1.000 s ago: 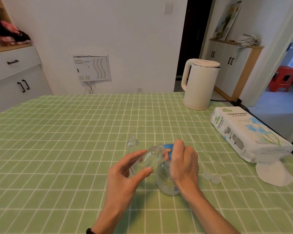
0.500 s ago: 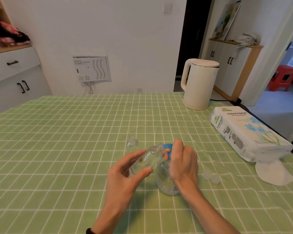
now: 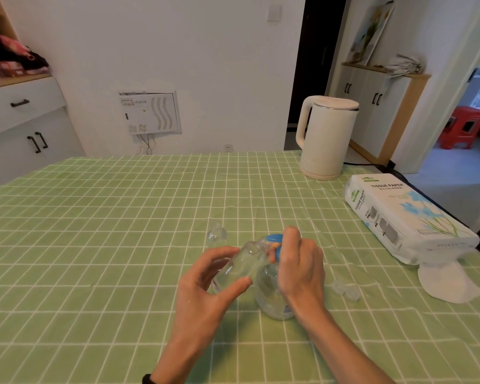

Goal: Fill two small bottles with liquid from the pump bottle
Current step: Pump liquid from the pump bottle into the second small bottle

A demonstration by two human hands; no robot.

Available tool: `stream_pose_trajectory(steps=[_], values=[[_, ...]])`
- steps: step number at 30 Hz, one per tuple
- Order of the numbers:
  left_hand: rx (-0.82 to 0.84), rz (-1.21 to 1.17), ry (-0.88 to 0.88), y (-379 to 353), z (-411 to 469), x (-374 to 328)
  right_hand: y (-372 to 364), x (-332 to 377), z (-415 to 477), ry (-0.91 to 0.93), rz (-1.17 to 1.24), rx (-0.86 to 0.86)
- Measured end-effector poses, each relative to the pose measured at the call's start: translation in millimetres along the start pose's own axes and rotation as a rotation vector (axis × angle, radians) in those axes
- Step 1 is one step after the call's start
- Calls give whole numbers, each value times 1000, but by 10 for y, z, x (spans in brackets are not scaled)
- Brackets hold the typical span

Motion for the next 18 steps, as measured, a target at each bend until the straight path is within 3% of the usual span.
stream_pose_trajectory(steps=[18], values=[[12,-95,-4,1,-12,16,-2,26,-34,14,-19,-10]])
Point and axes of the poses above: each hand's wrist, its own z-axis towards the middle knuckle, its own y-axis out of the back of the hand, x = y × z, the point moved 6 cm from there along z, towards the middle knuckle, and after that the axes turned 5 degrees about x, right-handed, at the moved point
